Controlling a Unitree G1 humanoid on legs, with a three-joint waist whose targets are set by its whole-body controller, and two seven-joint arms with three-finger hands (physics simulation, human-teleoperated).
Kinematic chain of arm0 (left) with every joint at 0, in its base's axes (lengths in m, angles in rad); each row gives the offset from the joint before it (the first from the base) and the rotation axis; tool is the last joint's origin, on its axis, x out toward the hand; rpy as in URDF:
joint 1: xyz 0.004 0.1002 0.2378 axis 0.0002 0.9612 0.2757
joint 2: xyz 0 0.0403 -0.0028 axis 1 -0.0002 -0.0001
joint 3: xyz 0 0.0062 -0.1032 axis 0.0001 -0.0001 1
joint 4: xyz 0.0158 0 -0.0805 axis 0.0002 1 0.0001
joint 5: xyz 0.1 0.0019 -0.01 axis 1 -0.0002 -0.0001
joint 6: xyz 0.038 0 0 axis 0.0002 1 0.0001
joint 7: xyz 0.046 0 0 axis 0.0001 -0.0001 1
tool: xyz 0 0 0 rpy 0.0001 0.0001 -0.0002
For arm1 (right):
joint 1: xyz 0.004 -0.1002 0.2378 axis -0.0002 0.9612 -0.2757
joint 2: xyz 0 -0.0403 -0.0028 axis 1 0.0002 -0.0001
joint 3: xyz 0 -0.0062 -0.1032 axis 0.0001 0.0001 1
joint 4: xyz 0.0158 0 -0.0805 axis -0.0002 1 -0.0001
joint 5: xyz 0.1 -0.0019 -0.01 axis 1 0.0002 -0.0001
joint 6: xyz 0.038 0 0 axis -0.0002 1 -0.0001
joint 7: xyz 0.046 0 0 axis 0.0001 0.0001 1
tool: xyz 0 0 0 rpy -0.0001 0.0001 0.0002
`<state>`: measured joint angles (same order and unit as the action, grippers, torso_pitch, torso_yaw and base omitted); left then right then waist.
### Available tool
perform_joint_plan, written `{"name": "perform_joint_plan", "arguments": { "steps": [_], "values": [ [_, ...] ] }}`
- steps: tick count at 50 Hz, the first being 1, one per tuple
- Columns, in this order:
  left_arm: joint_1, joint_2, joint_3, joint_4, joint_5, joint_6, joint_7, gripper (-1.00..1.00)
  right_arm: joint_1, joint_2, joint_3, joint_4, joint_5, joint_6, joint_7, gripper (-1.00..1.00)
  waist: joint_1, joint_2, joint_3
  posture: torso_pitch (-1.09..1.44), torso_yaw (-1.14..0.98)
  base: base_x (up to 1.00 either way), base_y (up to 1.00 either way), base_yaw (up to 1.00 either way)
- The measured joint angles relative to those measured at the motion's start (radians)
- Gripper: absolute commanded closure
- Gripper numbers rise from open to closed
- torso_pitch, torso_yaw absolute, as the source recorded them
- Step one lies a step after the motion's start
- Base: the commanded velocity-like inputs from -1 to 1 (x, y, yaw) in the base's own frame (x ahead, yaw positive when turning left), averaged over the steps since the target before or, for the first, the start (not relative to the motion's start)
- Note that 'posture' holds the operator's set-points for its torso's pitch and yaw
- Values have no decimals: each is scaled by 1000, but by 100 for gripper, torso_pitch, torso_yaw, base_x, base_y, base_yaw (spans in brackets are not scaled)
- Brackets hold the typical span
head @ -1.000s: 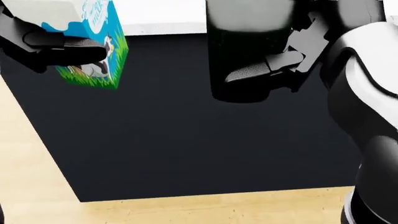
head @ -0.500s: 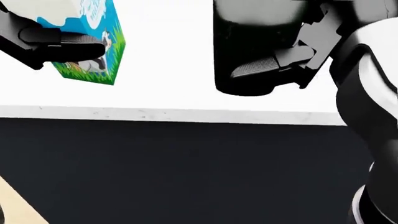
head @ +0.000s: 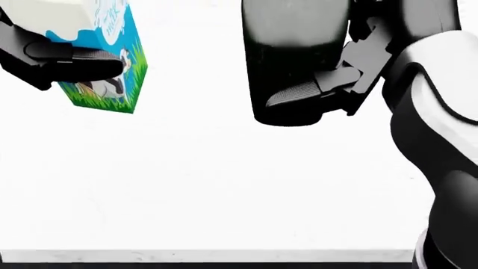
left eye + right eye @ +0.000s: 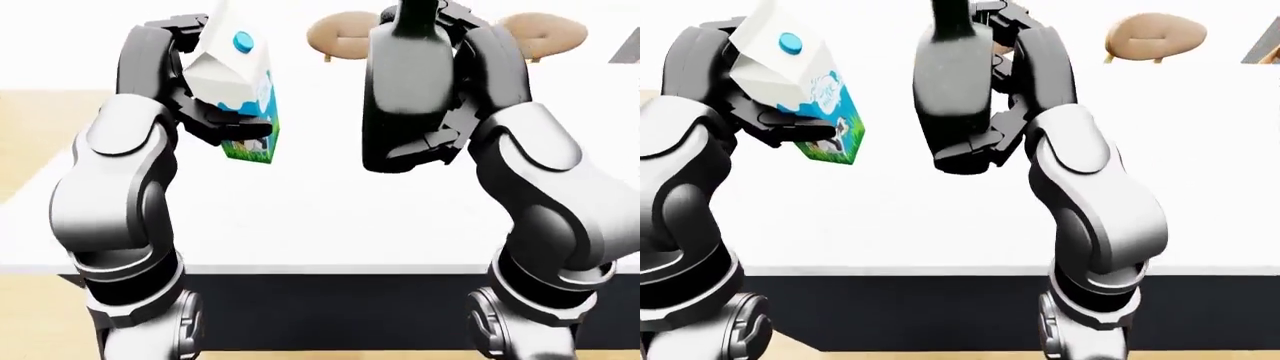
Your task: Move the drinks to the dining counter.
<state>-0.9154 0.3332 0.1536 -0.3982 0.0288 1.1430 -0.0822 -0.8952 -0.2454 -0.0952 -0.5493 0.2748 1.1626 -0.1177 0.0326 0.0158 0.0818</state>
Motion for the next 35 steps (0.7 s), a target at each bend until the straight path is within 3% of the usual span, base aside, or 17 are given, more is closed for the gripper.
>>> {"name": "perform_joint_plan", "arguments": {
  "steps": [4,6,8,13,16,21,26,30,35],
  "values": [
    [-14,7,1,-22,1,6,1,100,0,-4,-7,-20,-15,2,13,100,-15,-11,17,0,0,0,0,0],
    [-26,12,1,-40,-2,8,-4,100,-2,-3,-11,-27,-26,-6,17,100,-16,-30,17,0,0,0,0,0],
    [-36,18,2,-46,-4,5,-8,100,-8,-2,-13,-28,-34,-12,21,100,-11,-63,4,0,0,0,0,0],
    [-17,11,-15,-65,-13,30,-20,100,-2,-6,-23,-14,-50,1,30,100,-24,-26,-8,0,0,0,0,0],
    [-30,24,-14,-78,-20,62,-31,100,-7,-6,-29,22,-62,-8,35,100,-31,-19,-13,0,0,0,0,0],
    [-26,33,-4,-118,-9,78,-30,100,-29,8,-11,115,-92,-58,30,100,-35,-18,-20,0,0,0,0,0],
    [-21,43,-2,-148,-7,111,-46,100,-4,32,16,196,-124,-131,39,100,-43,-30,-25,0,0,0,0,0],
    [-22,47,2,-142,-1,110,-54,100,18,61,24,279,-163,-228,38,100,-40,-31,-25,0,0,0,0,0],
    [-23,39,-3,-142,8,103,-54,100,42,87,33,304,-195,-254,41,100,-36,-29,-21,0,0,0,0,0]
  ]
}}
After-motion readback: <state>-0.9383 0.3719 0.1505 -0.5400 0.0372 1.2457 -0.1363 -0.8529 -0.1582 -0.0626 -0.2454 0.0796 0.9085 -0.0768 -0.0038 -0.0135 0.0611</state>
